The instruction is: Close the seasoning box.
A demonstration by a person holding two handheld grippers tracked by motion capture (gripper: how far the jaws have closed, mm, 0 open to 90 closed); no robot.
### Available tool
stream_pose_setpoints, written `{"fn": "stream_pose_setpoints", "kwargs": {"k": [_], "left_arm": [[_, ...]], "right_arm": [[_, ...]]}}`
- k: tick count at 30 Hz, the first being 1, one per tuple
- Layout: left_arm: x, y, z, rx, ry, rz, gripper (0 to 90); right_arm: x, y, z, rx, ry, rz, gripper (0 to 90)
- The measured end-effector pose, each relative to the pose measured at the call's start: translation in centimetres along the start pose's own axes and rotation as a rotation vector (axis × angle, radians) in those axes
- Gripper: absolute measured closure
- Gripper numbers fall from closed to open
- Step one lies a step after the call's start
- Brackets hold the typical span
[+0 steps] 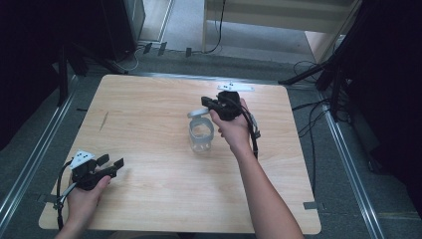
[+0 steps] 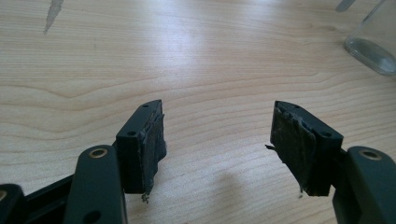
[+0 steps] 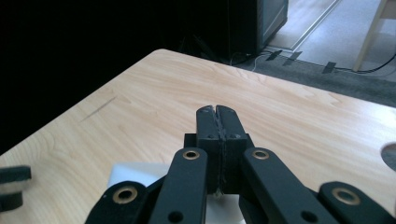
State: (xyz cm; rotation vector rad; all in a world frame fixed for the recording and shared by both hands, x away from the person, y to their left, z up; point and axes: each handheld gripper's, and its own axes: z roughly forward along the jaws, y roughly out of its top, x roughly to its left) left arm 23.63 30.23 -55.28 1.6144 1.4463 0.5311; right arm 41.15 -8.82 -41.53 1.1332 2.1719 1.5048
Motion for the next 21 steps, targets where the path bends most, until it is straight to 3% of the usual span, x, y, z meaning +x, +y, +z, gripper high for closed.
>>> {"fn": "stream_pose_setpoints", "kwargs": {"k": [3, 5, 8, 10, 14, 21], "left_arm": [[0.0, 0.0, 0.0, 0.000, 0.001, -0.003, 34.9], [0.0, 0.0, 0.0, -0.002, 0.005, -0.007, 34.5], [0.0, 0.0, 0.0, -0.005, 0.009, -0.009, 33.5], [0.0, 0.0, 0.0, -0.010, 0.013, -0.011, 32.0], [0.1, 0.0, -0.2, -0.024, 0.013, -0.015, 28.3], [0.1, 0.0, -0.3, -0.041, 0.024, -0.017, 23.3]], "right_arm": [[0.1, -1.2, -1.7, -0.037, -0.007, 0.019, 84.8], [0.1, -2.1, -2.8, -0.057, -0.027, 0.018, 74.0], [-0.1, -3.4, -4.3, -0.076, -0.104, -0.021, 40.9], [-0.5, -4.4, -5.3, -0.083, -0.145, -0.018, 29.4], [-1.7, -6.2, -7.6, -0.124, -0.181, 0.014, 21.0], [-3.4, -9.6, -10.6, -0.126, -0.231, 0.036, 20.8]]}}
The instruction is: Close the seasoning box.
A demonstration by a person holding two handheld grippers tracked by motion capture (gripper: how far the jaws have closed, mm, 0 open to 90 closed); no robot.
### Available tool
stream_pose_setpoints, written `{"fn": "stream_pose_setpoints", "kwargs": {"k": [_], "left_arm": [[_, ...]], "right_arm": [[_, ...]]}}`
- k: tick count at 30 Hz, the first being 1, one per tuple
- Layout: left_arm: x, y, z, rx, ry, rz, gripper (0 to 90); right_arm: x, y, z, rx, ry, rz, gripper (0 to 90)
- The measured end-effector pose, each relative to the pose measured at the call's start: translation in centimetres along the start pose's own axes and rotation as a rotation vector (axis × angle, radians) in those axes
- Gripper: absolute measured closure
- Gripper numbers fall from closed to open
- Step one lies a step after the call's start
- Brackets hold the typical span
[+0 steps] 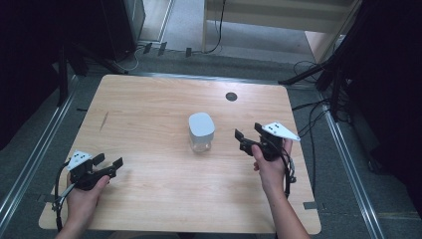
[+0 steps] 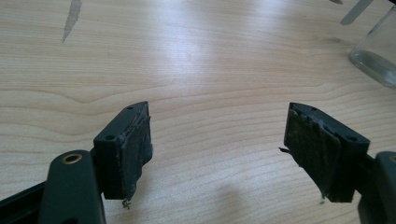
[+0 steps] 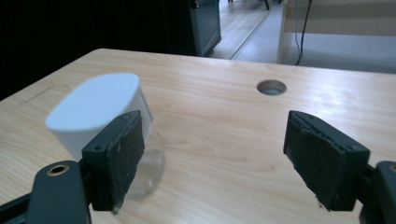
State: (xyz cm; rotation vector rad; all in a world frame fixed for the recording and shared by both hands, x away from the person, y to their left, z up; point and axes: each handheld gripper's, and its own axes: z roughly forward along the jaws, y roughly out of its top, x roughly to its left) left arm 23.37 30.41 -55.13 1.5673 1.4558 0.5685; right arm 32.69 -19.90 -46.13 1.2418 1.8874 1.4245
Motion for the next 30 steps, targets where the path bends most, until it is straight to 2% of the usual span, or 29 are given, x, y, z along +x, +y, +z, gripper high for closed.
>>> {"fn": "stream_pose_setpoints", "kwargs": {"k": [10, 16, 18, 23, 24, 26, 30], "left_arm": [[0.2, 0.0, -0.1, -0.004, -0.007, -0.011, 22.2], [0.1, 0.0, -0.1, -0.003, -0.002, -0.012, 22.2], [0.1, 0.0, -0.1, -0.002, 0.000, -0.011, 22.2], [0.3, 0.0, -0.2, -0.004, -0.004, -0.022, 22.2], [0.3, 0.0, -0.2, -0.005, -0.006, -0.023, 22.2], [0.3, 0.0, -0.2, -0.004, -0.007, -0.023, 22.2], [0.3, 0.0, -0.2, -0.006, -0.004, -0.021, 22.3]], "right_arm": [[-3.2, -4.1, -3.4, 0.015, -0.068, 0.037, 21.5], [-5.2, -7.7, -5.1, 0.055, -0.121, 0.066, 22.6], [-5.7, -8.4, -5.3, 0.066, -0.135, 0.086, 23.5], [-6.1, -9.7, -6.6, 0.089, -0.150, 0.086, 23.4], [-6.3, -10.2, -7.4, 0.096, -0.158, 0.084, 23.5], [-6.5, -10.4, -7.7, 0.097, -0.157, 0.084, 23.6], [-7.1, -11.5, -9.4, 0.111, -0.179, 0.076, 23.6]]}}
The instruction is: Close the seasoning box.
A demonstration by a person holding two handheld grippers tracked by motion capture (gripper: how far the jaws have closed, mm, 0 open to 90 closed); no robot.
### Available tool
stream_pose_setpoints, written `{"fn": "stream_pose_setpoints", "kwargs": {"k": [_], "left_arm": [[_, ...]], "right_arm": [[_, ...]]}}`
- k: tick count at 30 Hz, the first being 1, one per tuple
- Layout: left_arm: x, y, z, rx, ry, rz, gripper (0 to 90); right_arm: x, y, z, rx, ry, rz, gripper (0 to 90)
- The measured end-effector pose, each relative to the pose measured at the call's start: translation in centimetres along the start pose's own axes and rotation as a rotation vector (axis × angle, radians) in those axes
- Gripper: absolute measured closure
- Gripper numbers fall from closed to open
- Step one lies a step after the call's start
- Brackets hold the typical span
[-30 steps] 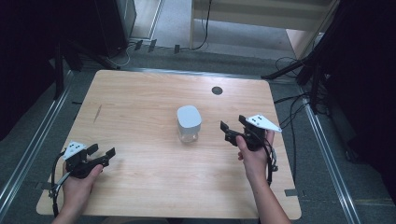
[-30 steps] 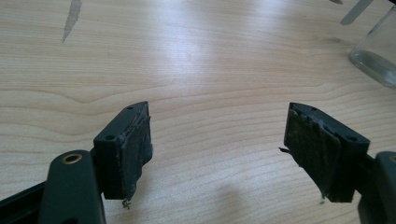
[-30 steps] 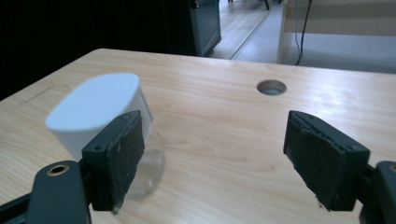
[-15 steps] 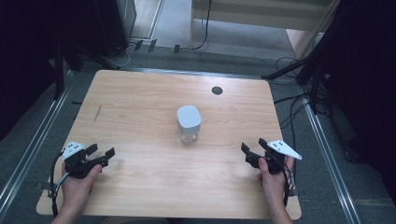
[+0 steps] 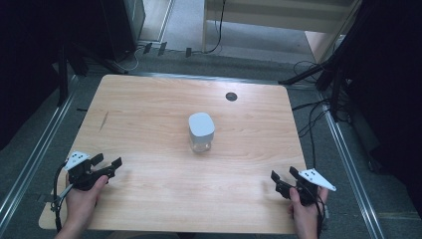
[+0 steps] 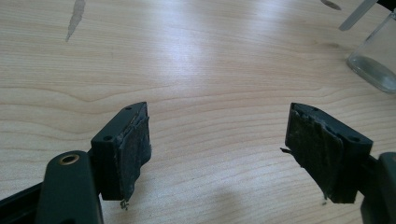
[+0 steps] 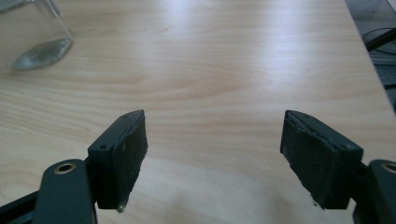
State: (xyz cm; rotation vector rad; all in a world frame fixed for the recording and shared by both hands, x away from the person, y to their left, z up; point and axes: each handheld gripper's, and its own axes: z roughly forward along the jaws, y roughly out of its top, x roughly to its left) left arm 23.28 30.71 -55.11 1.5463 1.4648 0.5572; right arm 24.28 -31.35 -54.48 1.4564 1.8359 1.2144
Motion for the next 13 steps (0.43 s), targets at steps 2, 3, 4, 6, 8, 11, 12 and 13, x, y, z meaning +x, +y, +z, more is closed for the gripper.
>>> {"fn": "stream_pose_setpoints", "kwargs": {"k": [2, 3, 4, 6, 8, 11, 12, 13], "left_arm": [[0.0, 0.0, 0.0, 0.001, 0.001, -0.001, 22.3], [0.0, 0.0, 0.0, 0.000, 0.002, 0.000, 22.3], [0.0, 0.0, 0.1, 0.002, 0.003, 0.001, 22.4], [0.0, 0.0, 0.1, 0.004, 0.004, 0.003, 22.4], [0.0, 0.0, 0.1, 0.005, 0.004, 0.004, 22.4], [0.0, 0.1, 0.1, 0.004, 0.006, 0.001, 22.4], [0.0, 0.1, 0.1, 0.003, 0.005, 0.003, 22.5], [0.0, 0.1, 0.1, -0.001, 0.006, 0.003, 23.1]], "right_arm": [[-0.5, -0.4, -0.5, 0.002, -0.003, 0.018, 24.0], [-0.8, -0.6, -0.9, -0.006, -0.002, 0.032, 24.0], [-1.1, -0.7, -1.2, -0.015, -0.009, 0.037, 24.2], [-1.5, -0.9, -1.6, -0.023, -0.010, 0.067, 24.6], [-1.7, -1.0, -1.8, -0.035, -0.007, 0.076, 25.2], [-1.4, -0.9, -1.6, -0.016, -0.001, 0.051, 25.0], [-1.2, -0.9, -1.5, -0.013, 0.010, 0.046, 25.0], [-1.1, -0.8, -1.4, -0.008, 0.011, 0.039, 25.3]]}}
